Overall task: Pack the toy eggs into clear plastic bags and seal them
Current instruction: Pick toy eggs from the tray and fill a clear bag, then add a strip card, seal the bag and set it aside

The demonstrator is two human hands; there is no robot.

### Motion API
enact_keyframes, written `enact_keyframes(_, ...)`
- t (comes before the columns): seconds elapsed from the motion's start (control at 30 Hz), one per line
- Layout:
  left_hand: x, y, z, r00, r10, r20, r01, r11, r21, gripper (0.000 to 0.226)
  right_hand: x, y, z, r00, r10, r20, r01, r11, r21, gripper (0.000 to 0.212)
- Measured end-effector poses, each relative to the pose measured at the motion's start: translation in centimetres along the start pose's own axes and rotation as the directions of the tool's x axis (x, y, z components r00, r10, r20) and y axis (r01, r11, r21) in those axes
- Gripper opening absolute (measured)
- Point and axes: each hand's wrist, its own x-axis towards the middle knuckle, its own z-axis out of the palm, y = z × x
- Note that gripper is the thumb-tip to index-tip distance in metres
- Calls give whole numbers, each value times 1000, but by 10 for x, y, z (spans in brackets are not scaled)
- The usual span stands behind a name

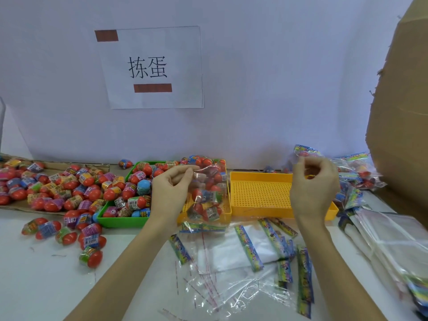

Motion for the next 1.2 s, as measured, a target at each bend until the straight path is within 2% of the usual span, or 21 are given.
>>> enact_keyframes(0.07,4,0,-3,999,-36,-21,35,998,-43,21,2,1,-2,998,-5,63,3,1000,23,10)
enact_keyframes(0.13,4,0,-4,999,-42,-9,41,998,-48,19,1,1,-3,946,-56,319,57,998,5,12)
enact_keyframes(0.17,4,0,-4,999,-34,-1,34,999,-41,19,-3,0,-2,873,-71,483,86,996,-10,12)
enact_keyframes(0.23,2,0,-3,1000,-6,11,7,1000,-17,19,-14,-3,4,674,-64,736,152,987,-53,8)
enact_keyframes(0.27,1,0,-2,1000,11,15,-11,1000,-4,20,-20,-5,8,593,-56,803,191,979,-73,6)
enact_keyframes(0.33,0,0,-2,999,40,18,-40,999,15,20,-30,-7,14,519,-35,854,225,970,-97,2)
enact_keyframes(0.47,-1,2,0,997,61,52,-61,998,0,19,-35,-9,18,510,-22,860,264,955,-132,11)
enact_keyframes(0.63,-3,1,2,993,84,77,-84,996,4,18,-33,-13,15,556,-17,831,114,992,-56,38)
enact_keyframes(0.73,-3,-1,3,992,90,88,-92,996,11,18,-30,-13,15,599,-6,800,33,999,-17,26)
enact_keyframes(0.8,-3,-3,3,993,87,82,-89,996,13,18,-28,-15,14,574,19,819,-96,994,44,20)
enact_keyframes(0.87,-2,-4,3,994,79,71,-80,997,17,18,-29,-19,14,538,23,843,-198,975,100,25)
enact_keyframes(0.97,-1,-5,3,996,55,70,-55,998,3,18,-36,-20,15,594,7,804,-183,975,127,20)
enact_keyframes(1.07,-1,-3,3,988,5,154,2,999,-45,19,-39,-16,16,659,37,751,-193,974,120,11)
enact_keyframes(1.2,0,0,1,945,-82,318,115,990,-86,30,-36,-13,15,660,103,744,-275,955,112,11)
